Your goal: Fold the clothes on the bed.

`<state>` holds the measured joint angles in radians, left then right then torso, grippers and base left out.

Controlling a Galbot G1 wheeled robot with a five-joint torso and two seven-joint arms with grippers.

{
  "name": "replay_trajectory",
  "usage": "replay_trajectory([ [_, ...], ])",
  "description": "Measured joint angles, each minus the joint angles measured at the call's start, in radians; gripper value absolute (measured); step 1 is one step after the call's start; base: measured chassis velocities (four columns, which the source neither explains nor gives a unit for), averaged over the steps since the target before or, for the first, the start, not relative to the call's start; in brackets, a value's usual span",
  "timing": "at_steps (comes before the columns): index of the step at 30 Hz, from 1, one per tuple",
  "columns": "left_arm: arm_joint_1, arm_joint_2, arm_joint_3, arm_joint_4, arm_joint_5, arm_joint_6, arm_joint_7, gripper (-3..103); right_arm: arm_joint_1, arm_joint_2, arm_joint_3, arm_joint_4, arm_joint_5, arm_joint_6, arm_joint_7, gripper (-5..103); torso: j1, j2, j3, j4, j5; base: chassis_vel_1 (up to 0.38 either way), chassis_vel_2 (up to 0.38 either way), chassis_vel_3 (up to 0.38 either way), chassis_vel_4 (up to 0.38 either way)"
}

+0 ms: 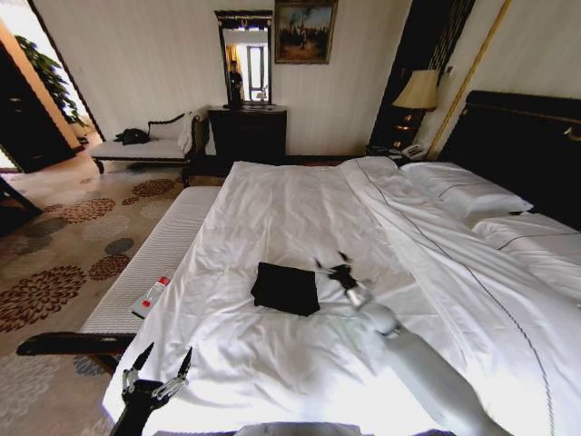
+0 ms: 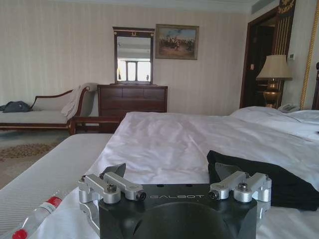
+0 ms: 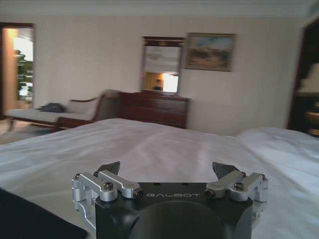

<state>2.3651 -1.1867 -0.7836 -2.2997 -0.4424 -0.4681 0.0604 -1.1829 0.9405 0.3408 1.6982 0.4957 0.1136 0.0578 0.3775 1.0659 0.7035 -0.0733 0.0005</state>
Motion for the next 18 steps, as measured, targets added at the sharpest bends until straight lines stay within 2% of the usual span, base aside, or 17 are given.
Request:
replay_trajectory([
  [1,0.000,0.000,0.000,0.000,0.000,0.000,0.000,100,0.000,0.000,0.000,0.000,0.000,0.000,0.000,100,0.000,0.000,0.000,0.0000,0.0000,0.000,0.000,0.000,0.000],
  [3,0.000,0.000,0.000,0.000,0.000,0.000,0.000,100,-0.109,0.003,0.109,0.041,-0.005,0.020,-0.014,100,0.000,0.000,0.000,-0.0001,-0.0003,0.000,0.000,0.000,0.000],
  [6,0.000,0.000,0.000,0.000,0.000,0.000,0.000,100,-0.171,0.007,0.171,0.061,-0.015,0.042,-0.028,100,0.000,0.000,0.000,-0.0002,-0.0001,0.000,0.000,0.000,0.000],
  [11,0.000,0.000,0.000,0.000,0.000,0.000,0.000,100,-0.356,0.045,0.363,0.155,-0.033,0.109,-0.087,100,0.000,0.000,0.000,0.0001,-0.0005,0.000,0.000,0.000,0.000],
  [16,0.000,0.000,0.000,0.000,0.000,0.000,0.000,100,-0.474,0.082,0.449,0.209,-0.067,0.156,-0.127,100,0.000,0.000,0.000,0.0000,-0.0006,0.000,0.000,0.000,0.000],
  [18,0.000,0.000,0.000,0.000,0.000,0.000,0.000,100,-0.545,0.122,0.491,0.233,-0.086,0.192,-0.154,100,0.000,0.000,0.000,0.0000,-0.0006,0.000,0.000,0.000,0.000],
])
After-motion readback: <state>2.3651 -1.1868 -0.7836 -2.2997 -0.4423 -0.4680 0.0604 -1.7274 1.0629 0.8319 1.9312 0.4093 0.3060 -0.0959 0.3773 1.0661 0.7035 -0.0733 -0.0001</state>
